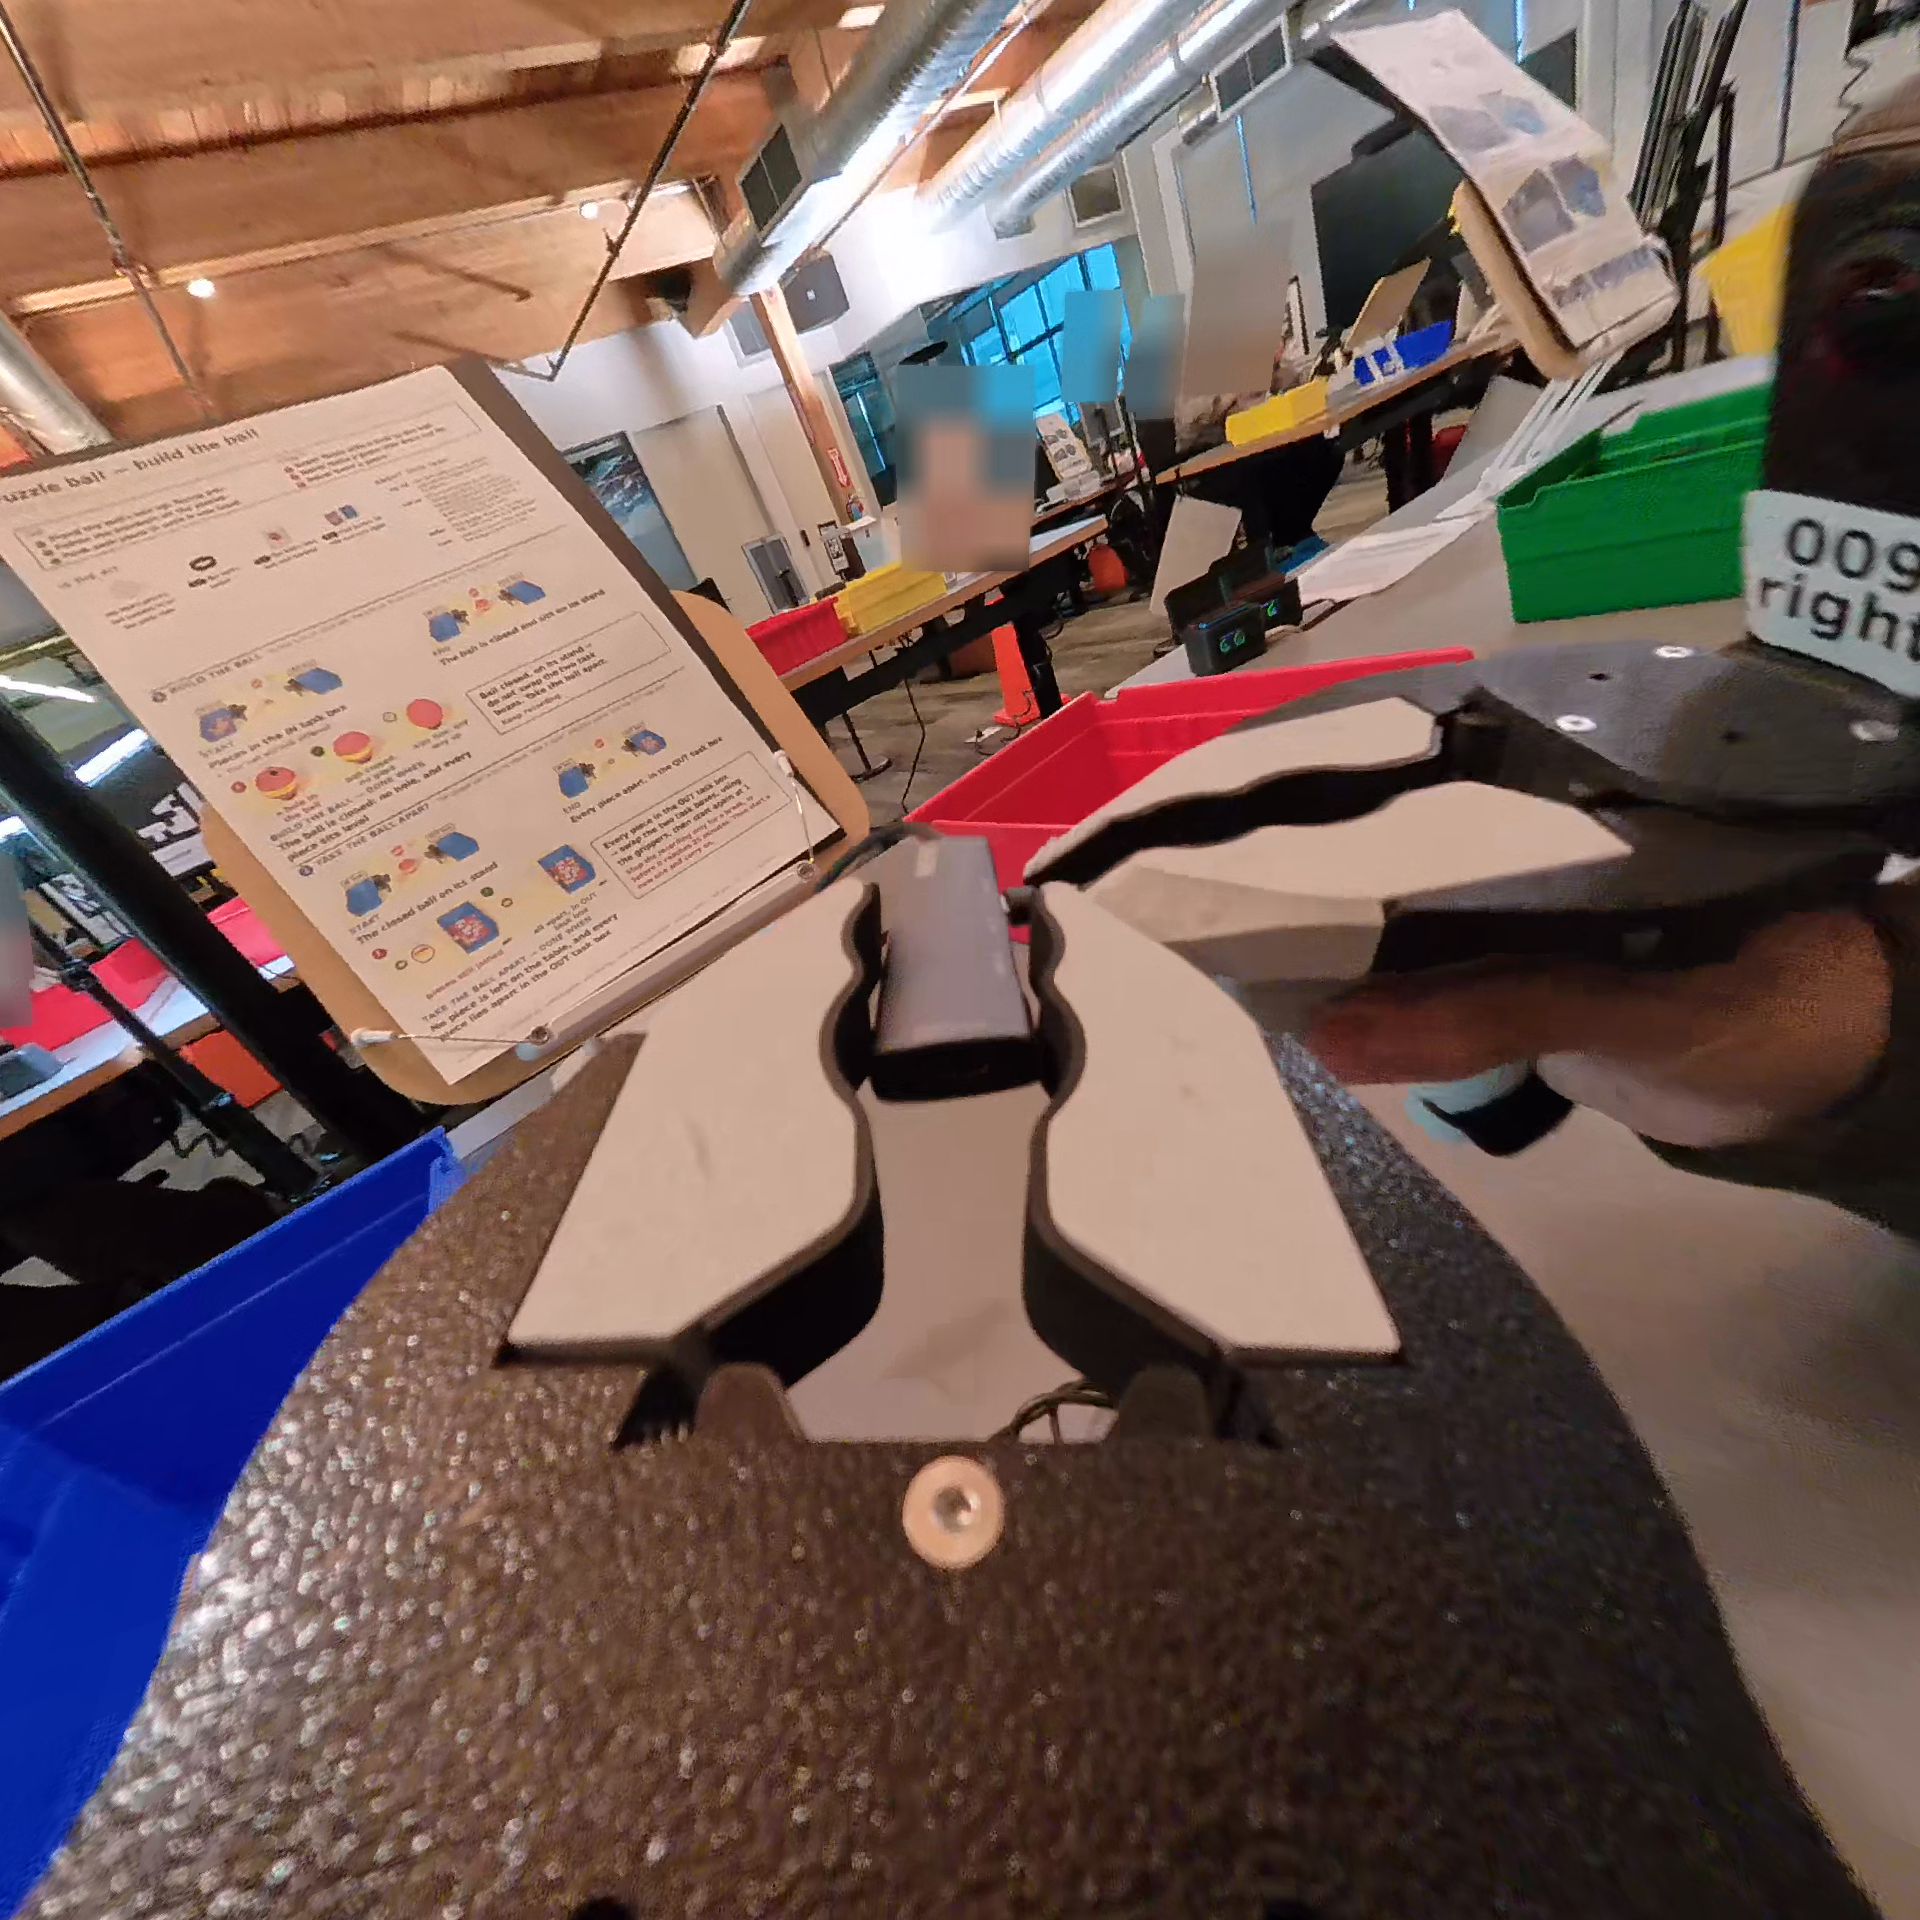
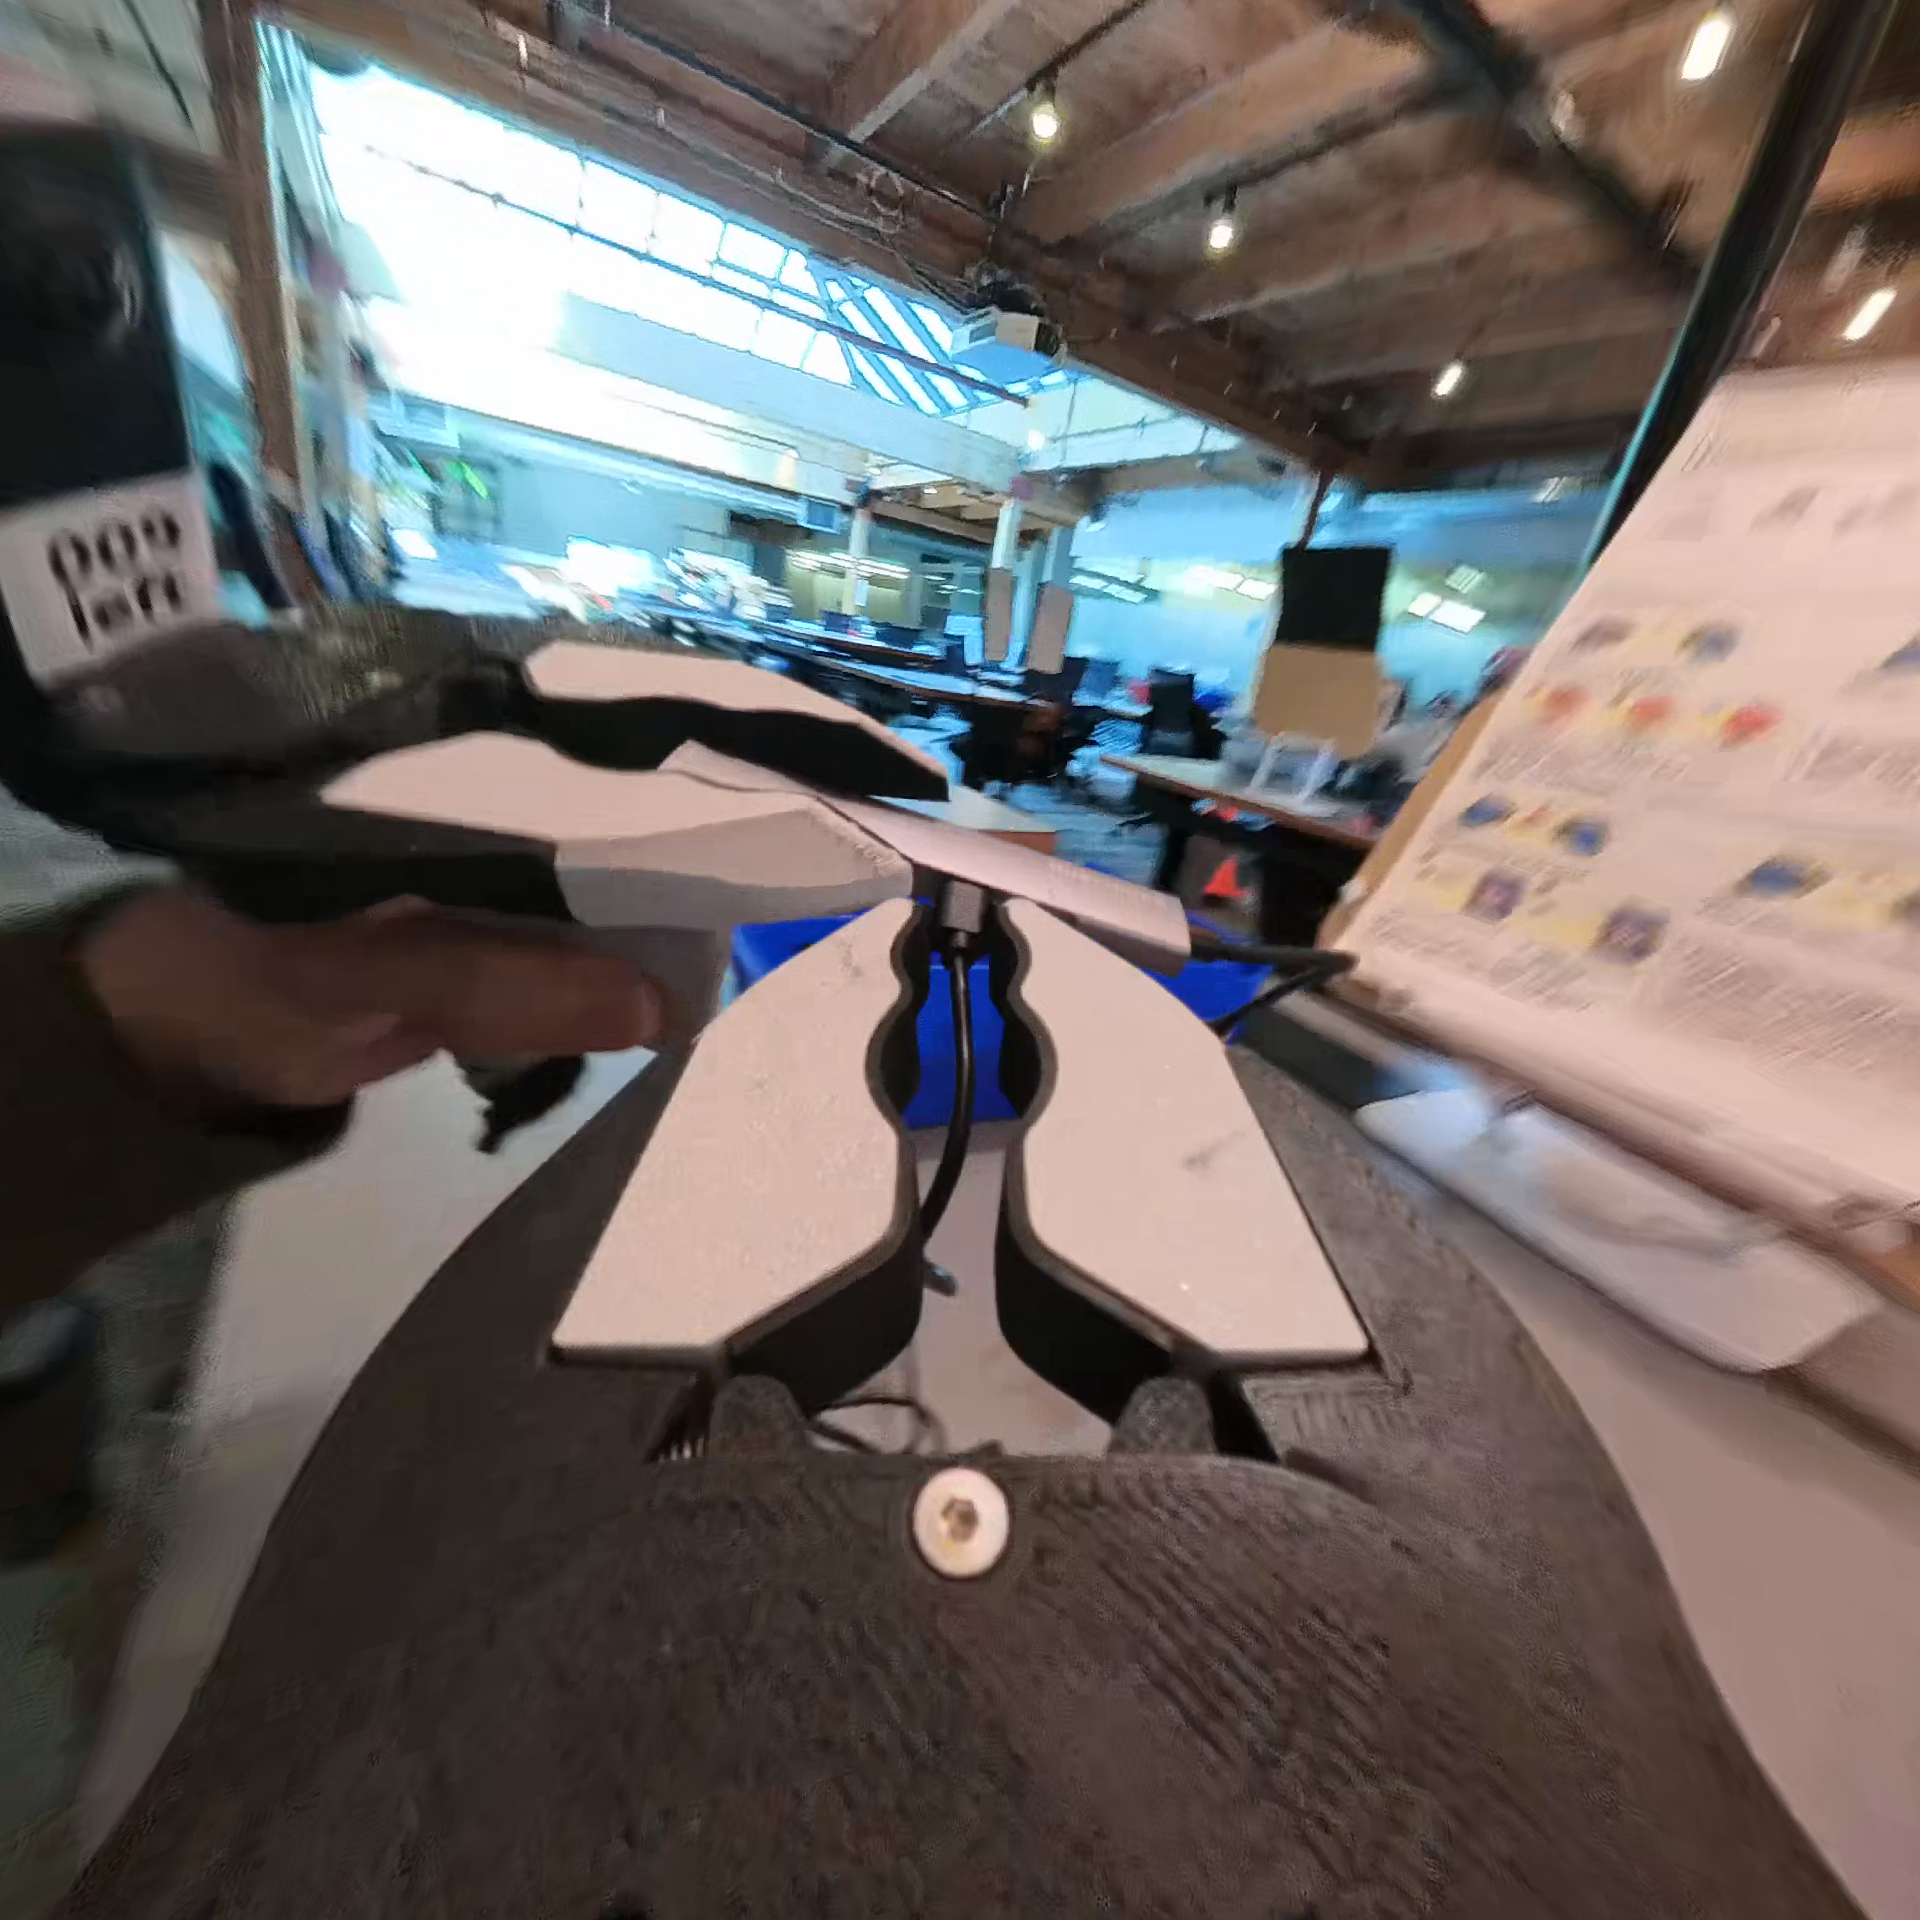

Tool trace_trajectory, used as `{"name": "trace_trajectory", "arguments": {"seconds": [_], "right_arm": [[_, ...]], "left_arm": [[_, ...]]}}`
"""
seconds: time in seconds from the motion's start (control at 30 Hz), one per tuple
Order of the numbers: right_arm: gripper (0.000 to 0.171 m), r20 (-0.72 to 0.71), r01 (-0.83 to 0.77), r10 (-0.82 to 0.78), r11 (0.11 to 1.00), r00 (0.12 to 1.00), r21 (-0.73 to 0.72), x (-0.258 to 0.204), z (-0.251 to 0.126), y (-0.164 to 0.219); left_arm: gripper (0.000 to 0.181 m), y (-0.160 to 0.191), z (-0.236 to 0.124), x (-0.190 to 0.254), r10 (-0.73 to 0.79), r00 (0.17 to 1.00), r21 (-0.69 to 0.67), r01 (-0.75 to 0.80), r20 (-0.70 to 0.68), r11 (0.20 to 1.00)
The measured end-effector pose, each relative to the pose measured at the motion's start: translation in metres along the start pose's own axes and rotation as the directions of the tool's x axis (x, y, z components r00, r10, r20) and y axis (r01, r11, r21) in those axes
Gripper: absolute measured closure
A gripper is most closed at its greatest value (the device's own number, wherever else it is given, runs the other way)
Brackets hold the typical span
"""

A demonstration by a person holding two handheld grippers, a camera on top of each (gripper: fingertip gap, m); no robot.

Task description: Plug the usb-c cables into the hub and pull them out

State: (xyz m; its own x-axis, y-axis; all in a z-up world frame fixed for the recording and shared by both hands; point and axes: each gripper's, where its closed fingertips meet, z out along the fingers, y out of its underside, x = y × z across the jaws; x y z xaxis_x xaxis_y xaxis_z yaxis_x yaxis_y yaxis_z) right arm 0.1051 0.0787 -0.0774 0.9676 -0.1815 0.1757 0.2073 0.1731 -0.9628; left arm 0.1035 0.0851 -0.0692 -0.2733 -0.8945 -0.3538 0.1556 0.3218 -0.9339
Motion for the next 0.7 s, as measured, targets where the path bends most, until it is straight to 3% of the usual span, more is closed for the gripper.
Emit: {"name": "trace_trajectory", "arguments": {"seconds": [0.03,0.2,0.5,0.57,0.7], "right_arm": [[0.16,-0.026,0.095,-0.095,0.995,0.995,0.007,0.001,-0.002,-0.004],[0.161,-0.108,0.362,-0.36,0.932,0.927,0.009,0.004,-0.007,-0.018],[0.161,-0.136,0.44,-0.436,0.898,0.89,0.002,0.008,-0.01,-0.021],[0.161,-0.133,0.437,-0.433,0.899,0.892,0.003,0.007,-0.01,-0.019],[0.161,-0.135,0.442,-0.439,0.897,0.888,-0.009,0.007,-0.009,-0.017]], "left_arm": [[0.154,-0.002,-0.001,0.001,-0.011,1.0,0.004,0.011,-0.006,1.0],[0.141,-0.001,-0.002,0.002,-0.025,1.0,-0.04,0.024,-0.018,0.999],[0.146,-0.002,-0.003,0.006,-0.34,0.934,-0.06,0.336,-0.109,0.94],[0.156,-0.001,-0.003,0.004,-0.373,0.922,-0.059,0.369,-0.104,0.928],[0.157,0.003,-0.003,0.003,-0.435,0.893,-0.076,0.428,-0.116,0.9]]}}
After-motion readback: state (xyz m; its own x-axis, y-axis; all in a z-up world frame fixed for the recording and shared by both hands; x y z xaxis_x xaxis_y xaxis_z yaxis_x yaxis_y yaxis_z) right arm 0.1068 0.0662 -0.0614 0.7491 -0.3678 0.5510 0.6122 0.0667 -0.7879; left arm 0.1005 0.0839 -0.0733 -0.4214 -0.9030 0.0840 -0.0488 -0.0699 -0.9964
